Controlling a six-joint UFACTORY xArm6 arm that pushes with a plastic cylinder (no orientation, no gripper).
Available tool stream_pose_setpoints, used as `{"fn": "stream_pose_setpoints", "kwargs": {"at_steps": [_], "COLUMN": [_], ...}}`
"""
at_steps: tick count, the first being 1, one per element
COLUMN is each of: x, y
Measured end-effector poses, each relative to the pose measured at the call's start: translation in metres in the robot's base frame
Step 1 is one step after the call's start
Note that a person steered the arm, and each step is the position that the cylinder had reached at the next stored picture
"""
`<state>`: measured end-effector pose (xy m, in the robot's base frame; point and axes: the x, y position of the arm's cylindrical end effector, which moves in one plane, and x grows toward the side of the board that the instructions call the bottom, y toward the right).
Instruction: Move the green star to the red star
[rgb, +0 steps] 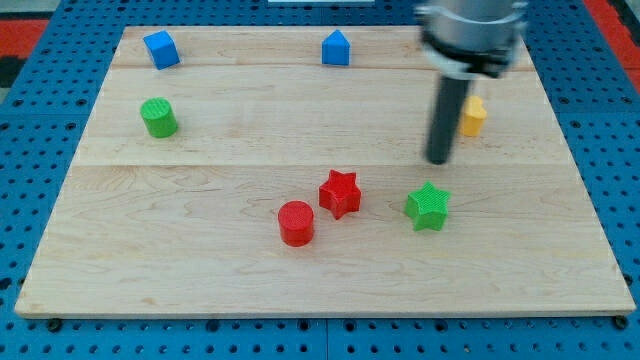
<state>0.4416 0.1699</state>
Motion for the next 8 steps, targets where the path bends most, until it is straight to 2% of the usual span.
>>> {"fn": "stream_pose_setpoints", "kwargs": {"at_steps": [1, 2, 3, 4, 6, 8], "x": [0.048, 0.095, 0.100, 0.096, 0.031, -0.012], "y": [0.040, 0.029, -0.017, -0.081, -0.053, -0.076]}}
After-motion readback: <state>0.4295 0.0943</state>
